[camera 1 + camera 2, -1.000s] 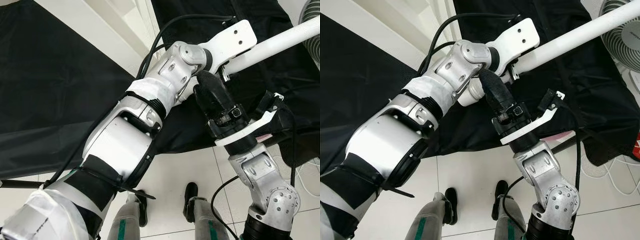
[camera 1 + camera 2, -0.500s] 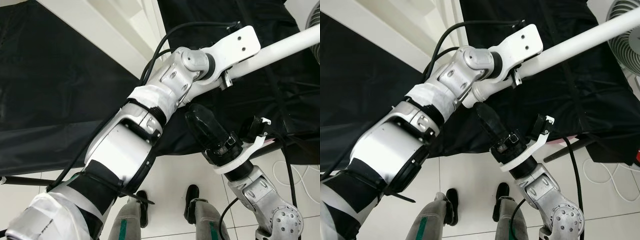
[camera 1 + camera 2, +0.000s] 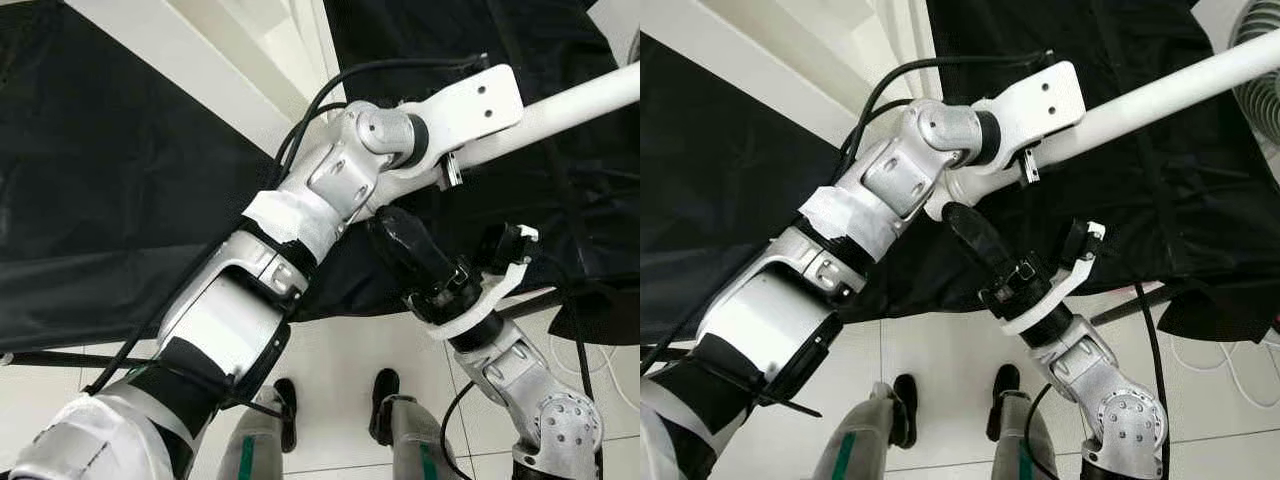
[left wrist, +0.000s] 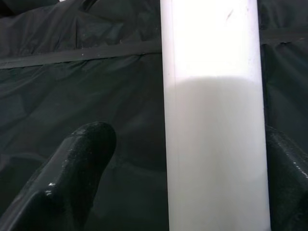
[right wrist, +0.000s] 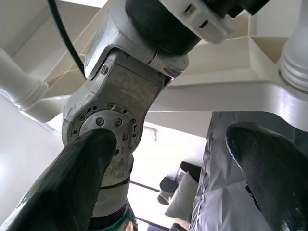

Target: Building children table

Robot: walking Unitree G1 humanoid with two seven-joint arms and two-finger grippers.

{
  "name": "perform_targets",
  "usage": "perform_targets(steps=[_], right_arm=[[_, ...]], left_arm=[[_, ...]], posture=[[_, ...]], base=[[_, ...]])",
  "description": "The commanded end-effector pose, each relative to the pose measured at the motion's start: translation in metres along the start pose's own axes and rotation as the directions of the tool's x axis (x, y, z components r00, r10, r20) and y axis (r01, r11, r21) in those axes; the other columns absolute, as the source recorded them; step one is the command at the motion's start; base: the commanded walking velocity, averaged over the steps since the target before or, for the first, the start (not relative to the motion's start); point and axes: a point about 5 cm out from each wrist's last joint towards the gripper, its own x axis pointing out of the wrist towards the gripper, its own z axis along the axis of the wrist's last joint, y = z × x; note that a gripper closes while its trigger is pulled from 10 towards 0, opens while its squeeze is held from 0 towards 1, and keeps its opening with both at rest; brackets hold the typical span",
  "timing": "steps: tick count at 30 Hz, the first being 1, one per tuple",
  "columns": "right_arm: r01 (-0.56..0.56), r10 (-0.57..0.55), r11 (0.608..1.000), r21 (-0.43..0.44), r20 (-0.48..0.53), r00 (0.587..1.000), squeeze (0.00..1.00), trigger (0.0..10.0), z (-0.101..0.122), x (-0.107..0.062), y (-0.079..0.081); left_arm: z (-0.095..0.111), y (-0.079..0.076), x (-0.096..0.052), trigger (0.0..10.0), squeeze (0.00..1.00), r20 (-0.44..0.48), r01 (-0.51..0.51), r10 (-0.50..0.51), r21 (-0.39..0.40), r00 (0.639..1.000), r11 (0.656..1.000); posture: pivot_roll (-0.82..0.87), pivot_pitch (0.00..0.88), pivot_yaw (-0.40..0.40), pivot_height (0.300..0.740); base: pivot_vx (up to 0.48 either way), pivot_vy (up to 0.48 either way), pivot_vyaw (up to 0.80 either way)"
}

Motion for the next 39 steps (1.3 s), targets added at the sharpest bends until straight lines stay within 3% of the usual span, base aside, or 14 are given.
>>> perform_targets(steps=[1,11,12,16,17,20,21,22,28,31,32,35,36,39], right_arm=[[-0.033,0.034,0.999,0.01,-0.046,0.998,0.0,10.0,-0.005,-0.006,0.0],[-0.104,0.102,0.995,-0.005,-0.12,0.987,0.0,10.0,-0.003,-0.027,0.008],[-0.09,0.087,0.996,-0.015,-0.12,0.989,0.0,10.0,-0.003,-0.03,0.005],[-0.084,0.081,0.996,-0.021,-0.113,0.99,0.0,10.0,-0.004,-0.028,0.002],[-0.088,0.085,0.996,-0.021,-0.113,0.99,0.0,10.0,-0.004,-0.028,0.002],[-0.092,0.089,0.995,-0.025,-0.114,0.99,0.0,10.0,-0.005,-0.028,0.001],[-0.092,0.089,0.995,-0.025,-0.114,0.99,0.0,10.0,-0.005,-0.028,0.001],[-0.092,0.089,0.995,-0.027,-0.111,0.99,0.0,10.0,-0.005,-0.028,0.001],[-0.088,0.084,0.995,-0.036,-0.107,0.991,0.0,10.0,-0.004,-0.029,0.0],[-0.087,0.083,0.996,-0.037,-0.106,0.991,0.0,10.0,-0.004,-0.029,0.0],[-0.085,0.08,0.996,-0.04,-0.109,0.991,0.0,10.0,-0.004,-0.028,-0.001],[-0.065,0.058,0.996,-0.057,-0.114,0.992,0.0,10.0,-0.003,-0.026,-0.004],[-0.057,0.05,0.996,-0.063,-0.115,0.992,0.0,10.0,-0.003,-0.025,-0.006],[-0.033,0.023,0.996,-0.081,-0.114,0.993,0.0,10.0,-0.001,-0.023,-0.01]], left_arm=[[-0.008,0.007,-0.008,10.0,0.0,-0.041,-0.036,0.037,0.008,0.998,0.999],[0.005,0.009,-0.024,10.0,0.13,-0.001,-0.046,0.046,0.026,0.999,0.999],[0.008,0.007,-0.028,10.0,1.0,0.014,-0.038,0.037,0.022,0.999,0.999],[0.011,0.0,-0.029,10.0,1.0,0.029,-0.008,0.006,0.053,1.0,0.999],[0.012,-0.001,-0.029,4.0,1.0,0.03,0.0,-0.002,0.063,1.0,0.998],[0.012,-0.006,-0.028,2.2,1.0,0.027,0.01,-0.013,0.096,1.0,0.995],[0.012,-0.006,-0.028,2.2,1.0,0.027,0.01,-0.013,0.096,1.0,0.995],[0.011,-0.007,-0.028,9.1,1.0,0.024,0.012,-0.015,0.101,1.0,0.995],[0.009,-0.007,-0.031,10.0,0.33,0.008,0.004,-0.005,0.106,1.0,0.994],[0.009,-0.007,-0.031,10.0,0.33,0.009,0.004,-0.005,0.103,1.0,0.995],[0.009,-0.006,-0.032,10.0,0.0,0.008,0.001,-0.002,0.103,1.0,0.995],[0.006,-0.003,-0.036,10.0,0.0,0.004,-0.002,0.002,0.103,1.0,0.995],[0.003,-0.001,-0.038,10.0,1.0,0.0,-0.004,0.004,0.094,1.0,0.996],[-0.009,0.004,-0.045,10.0,1.0,-0.042,-0.022,0.027,0.099,0.999,0.995]], posture=[[0.06,0.295,0.127,0.74],[0.06,0.297,0.139,0.74],[0.06,0.298,0.141,0.74],[0.06,0.299,0.145,0.74],[0.06,0.299,0.145,0.74],[0.06,0.298,0.146,0.74],[0.06,0.298,0.146,0.74],[0.06,0.298,0.146,0.74],[0.06,0.296,0.143,0.74],[0.06,0.296,0.143,0.74],[0.05,0.296,0.138,0.74],[0.05,0.296,0.138,0.74],[0.05,0.296,0.129,0.74],[0.05,0.293,0.117,0.74]], base=[[0.0,0.0,0.0],[0.0,0.0,0.0],[0.0,0.0,0.0],[0.0,0.0,0.0],[0.0,0.0,0.0],[0.0,0.0,0.0],[0.0,0.0,0.0],[0.0,0.0,0.0],[0.0,0.0,0.0],[0.0,0.0,0.0],[0.0,0.0,0.0],[0.0,0.0,0.0],[0.0,0.0,0.0],[0.0,0.0,0.0]])
